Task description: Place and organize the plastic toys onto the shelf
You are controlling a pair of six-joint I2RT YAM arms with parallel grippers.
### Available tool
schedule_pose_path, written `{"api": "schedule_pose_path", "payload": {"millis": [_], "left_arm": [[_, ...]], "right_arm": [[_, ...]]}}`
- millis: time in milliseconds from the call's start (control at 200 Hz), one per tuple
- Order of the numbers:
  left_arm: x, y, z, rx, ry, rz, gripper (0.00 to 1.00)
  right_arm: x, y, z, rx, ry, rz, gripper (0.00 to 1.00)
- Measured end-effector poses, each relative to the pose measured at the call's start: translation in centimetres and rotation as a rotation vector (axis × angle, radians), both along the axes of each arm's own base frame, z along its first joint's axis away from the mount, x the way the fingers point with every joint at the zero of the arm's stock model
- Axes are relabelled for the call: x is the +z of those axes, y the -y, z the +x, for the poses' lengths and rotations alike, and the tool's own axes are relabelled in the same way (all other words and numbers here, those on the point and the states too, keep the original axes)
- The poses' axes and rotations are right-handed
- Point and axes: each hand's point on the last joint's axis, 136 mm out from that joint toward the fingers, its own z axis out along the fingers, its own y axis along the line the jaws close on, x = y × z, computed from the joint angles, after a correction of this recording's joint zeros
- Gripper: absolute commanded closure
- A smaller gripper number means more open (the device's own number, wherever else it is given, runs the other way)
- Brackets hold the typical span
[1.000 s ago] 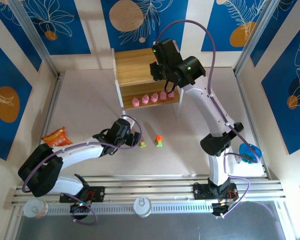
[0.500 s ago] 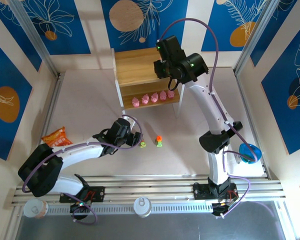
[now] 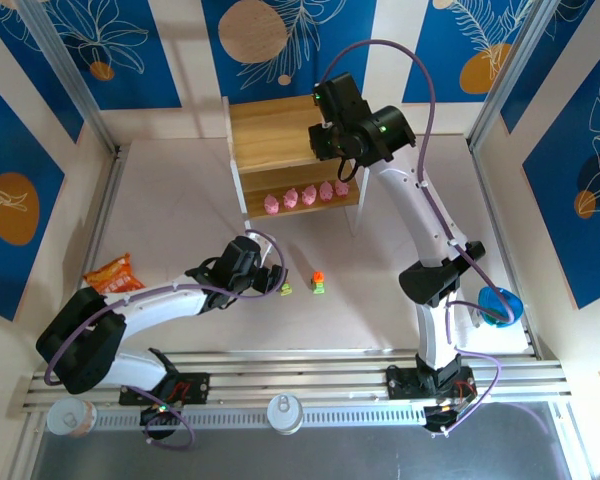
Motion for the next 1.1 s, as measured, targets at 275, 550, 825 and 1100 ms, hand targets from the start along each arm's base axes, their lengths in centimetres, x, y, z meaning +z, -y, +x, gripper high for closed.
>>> {"api": "schedule_pose_path", "payload": {"millis": [275,550,825,1100], "left_arm": [[0.00,0.00,0.00,0.000,0.000,0.000,0.22],[-0.01,-0.01,0.00,0.000,0.000,0.000,0.22],[-0.01,-0.01,0.00,0.000,0.000,0.000,0.22],[-0.01,-0.01,0.00,0.000,0.000,0.000,0.22]], "right_arm": [[-0.01,0.13,0.08,-0.002,-0.001,0.001,0.70],[-0.10,0.05,0.06,0.003,-0.006,0.005,0.68],[-0.59,-0.24,0.19,0.012,-0.018,0.004,0.66],[-0.96,-0.23,0.43,0.009,-0.025,-0.001,0.60]]}}
